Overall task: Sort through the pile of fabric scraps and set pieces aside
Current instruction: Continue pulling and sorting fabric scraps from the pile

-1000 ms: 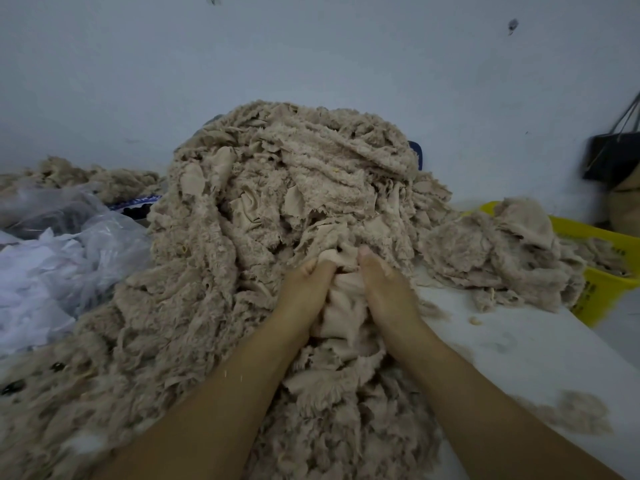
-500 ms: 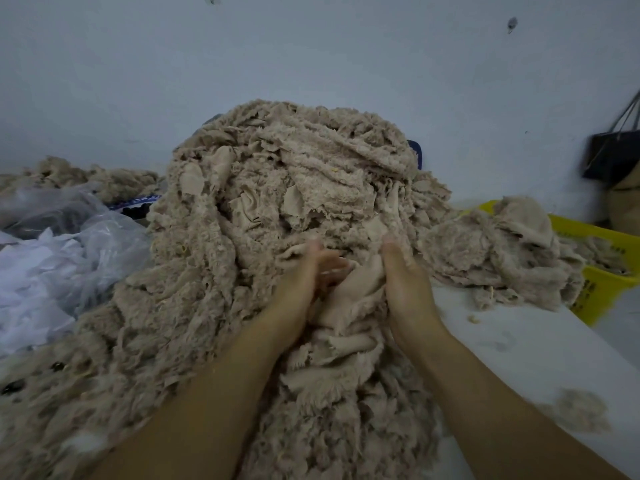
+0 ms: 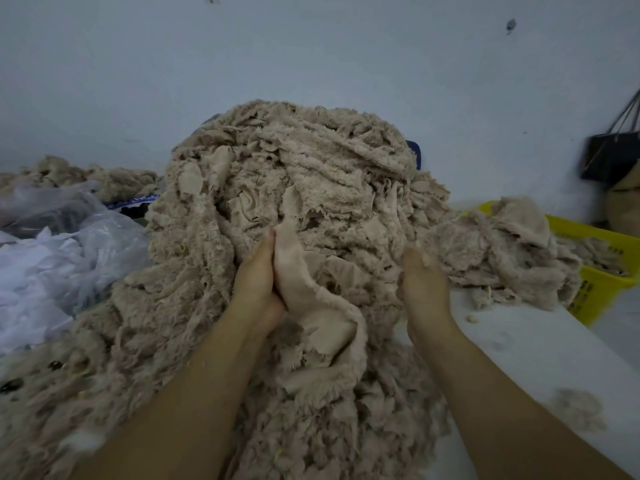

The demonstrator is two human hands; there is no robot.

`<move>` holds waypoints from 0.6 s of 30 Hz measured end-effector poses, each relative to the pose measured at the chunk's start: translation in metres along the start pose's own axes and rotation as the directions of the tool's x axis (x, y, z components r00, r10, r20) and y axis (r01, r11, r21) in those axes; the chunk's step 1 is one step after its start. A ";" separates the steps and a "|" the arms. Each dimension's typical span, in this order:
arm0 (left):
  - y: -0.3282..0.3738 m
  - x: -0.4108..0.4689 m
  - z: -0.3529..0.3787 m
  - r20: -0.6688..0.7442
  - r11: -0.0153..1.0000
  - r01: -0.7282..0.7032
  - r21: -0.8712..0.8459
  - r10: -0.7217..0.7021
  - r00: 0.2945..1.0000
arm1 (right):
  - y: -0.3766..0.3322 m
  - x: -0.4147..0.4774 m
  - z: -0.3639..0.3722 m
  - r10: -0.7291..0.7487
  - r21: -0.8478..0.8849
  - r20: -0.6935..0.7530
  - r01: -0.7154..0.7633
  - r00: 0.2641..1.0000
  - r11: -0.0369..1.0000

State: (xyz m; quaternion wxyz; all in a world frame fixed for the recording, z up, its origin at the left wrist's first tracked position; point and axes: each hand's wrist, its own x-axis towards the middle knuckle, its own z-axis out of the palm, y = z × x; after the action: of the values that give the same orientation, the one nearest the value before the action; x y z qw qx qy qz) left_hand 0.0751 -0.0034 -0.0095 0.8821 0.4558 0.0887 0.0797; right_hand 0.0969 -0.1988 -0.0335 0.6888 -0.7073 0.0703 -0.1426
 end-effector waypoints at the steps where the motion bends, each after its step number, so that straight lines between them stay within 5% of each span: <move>1: 0.001 0.001 -0.002 -0.023 0.997 0.045 -0.062 -0.047 0.999 | -0.002 -0.006 0.005 -0.038 -0.074 0.067 0.043 0.997 0.996; 3: 0.001 0.003 -0.005 -0.009 0.975 0.124 -0.186 -0.128 0.992 | -0.007 -0.016 0.016 -0.112 -0.208 0.242 0.165 0.964 0.964; 6: 0.000 0.009 -0.008 0.033 0.956 0.134 -0.261 -0.130 0.991 | -0.013 -0.029 0.023 -0.230 -0.188 0.487 0.358 0.843 0.915; 9: 0.002 0.014 -0.011 0.022 0.928 0.115 -0.354 -0.115 0.993 | -0.004 -0.031 0.021 -0.135 -0.333 0.716 0.505 0.685 0.796; 11: 0.004 0.016 -0.013 -0.058 0.938 0.085 -0.336 -0.111 0.992 | 0.000 -0.029 0.018 -0.124 -0.341 0.713 0.496 0.690 0.798; 14: 0.003 0.019 -0.010 -0.173 0.999 -0.031 -0.022 0.027 0.985 | -0.013 -0.026 0.016 -0.014 -0.030 0.508 0.034 0.861 0.999; 16: 0.000 0.009 0.002 -0.079 0.935 -0.081 0.345 0.115 0.990 | -0.020 -0.024 0.015 0.128 0.236 0.527 -0.289 0.840 0.928; 18: -0.007 -0.003 0.012 0.184 0.803 -0.232 0.549 0.155 0.971 | -0.022 -0.024 0.013 0.178 0.328 0.536 -0.398 0.825 0.857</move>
State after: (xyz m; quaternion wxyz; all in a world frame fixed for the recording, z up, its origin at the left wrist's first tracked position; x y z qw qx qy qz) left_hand 0.0755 -0.0175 -0.0087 0.6978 0.7078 0.0035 0.1094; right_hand 0.0763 -0.1788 -0.0144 0.8348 -0.5325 -0.0294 0.1367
